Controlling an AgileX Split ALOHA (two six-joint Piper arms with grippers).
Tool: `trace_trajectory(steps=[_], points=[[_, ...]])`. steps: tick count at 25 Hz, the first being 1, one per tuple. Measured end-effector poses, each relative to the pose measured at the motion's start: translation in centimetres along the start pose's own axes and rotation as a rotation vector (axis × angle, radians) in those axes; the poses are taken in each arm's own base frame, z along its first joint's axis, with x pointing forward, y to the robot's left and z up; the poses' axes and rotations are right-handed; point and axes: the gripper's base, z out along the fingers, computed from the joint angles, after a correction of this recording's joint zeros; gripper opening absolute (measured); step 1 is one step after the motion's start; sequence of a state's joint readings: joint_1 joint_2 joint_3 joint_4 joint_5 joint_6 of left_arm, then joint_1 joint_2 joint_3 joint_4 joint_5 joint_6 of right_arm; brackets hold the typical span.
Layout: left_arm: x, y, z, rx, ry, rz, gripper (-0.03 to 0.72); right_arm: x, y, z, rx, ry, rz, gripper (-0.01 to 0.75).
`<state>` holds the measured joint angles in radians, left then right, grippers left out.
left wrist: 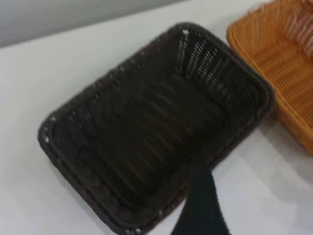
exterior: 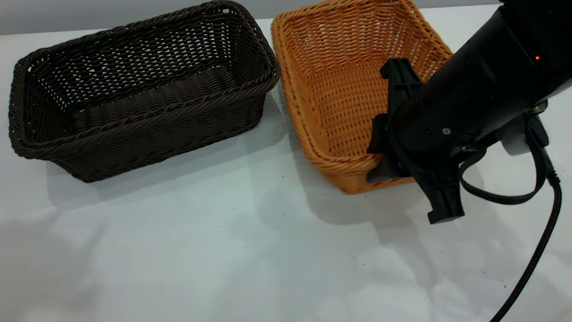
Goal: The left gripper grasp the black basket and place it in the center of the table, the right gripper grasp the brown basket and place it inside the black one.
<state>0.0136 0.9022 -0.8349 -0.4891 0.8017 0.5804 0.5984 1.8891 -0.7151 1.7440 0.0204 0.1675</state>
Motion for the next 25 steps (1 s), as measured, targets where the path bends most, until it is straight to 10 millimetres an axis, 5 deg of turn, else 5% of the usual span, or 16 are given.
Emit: trace_trajectory(steps=[11, 25], points=[[-0.1, 0.0, 0.0, -0.002, -0.006, -0.001, 0.48, -3.9, 2.6, -2.7, -0.115, -0.109, -0.022, 0.101], [-0.1, 0.8, 2.2, 0.042, 0.079, 0.046, 0.48, -4.7, 5.1, -8.8, -0.273, -0.263, -0.492, 0.101]])
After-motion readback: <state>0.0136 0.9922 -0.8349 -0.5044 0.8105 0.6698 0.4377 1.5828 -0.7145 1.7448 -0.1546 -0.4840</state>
